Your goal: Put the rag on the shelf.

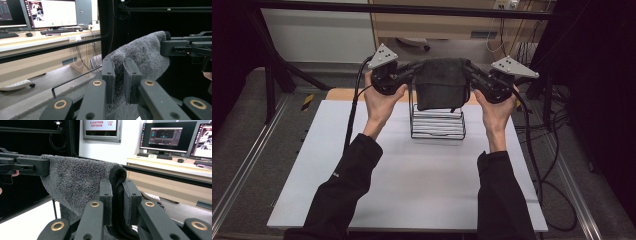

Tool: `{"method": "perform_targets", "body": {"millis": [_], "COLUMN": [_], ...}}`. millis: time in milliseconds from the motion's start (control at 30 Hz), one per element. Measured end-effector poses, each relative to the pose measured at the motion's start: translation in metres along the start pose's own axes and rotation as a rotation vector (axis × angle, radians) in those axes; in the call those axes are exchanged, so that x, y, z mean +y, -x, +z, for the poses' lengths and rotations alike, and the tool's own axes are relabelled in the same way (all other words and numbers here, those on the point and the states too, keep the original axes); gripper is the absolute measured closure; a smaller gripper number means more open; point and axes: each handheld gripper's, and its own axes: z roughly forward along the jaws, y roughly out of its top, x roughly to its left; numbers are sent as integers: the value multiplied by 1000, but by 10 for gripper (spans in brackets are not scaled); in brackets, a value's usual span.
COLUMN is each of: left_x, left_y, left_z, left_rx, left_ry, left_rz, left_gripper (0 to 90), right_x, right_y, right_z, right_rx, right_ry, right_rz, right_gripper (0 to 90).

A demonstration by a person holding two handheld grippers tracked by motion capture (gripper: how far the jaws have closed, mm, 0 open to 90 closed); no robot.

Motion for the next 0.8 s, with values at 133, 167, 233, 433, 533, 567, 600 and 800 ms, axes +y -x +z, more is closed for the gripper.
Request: {"method": "perform_targets", "body": {"millis": [133,167,233,433,533,567,600,800], "left_x": [-1,-2,-3,-10,-13,-14,-15,-20], "left_y": [2,3,5,8,11,12,13,16], "left_z": [-2,-2,-3,-7,-9,-10,-10,-12], "left_rx": [-5,-6,-7,-12,-12,-12,-15,-25], "left_ry": [-10,-13,-13,-19,-28,-30,-31,-62], "left_rz": [0,2,6,9,19,20,19,2], "left_gripper": [804,804,804,804,804,804,803,793], "right_x": [-2,-2,-4,-10,-13,-14,-14,-20], "right_y": [-1,-2,-3,-6,-8,-9,-9,-11], "right_z": [-2,-3,-4,-8,-9,-10,-10,-14], "right_rx": [6,6,9,15,14,15,16,22], "right_ry": [-9,-10,-14,-17,-23,-25,-25,-53], "right_rz": [1,-3,3,-2,-13,-15,-14,-13], "right_gripper": [801,800,800,800,799,799,799,793]}}
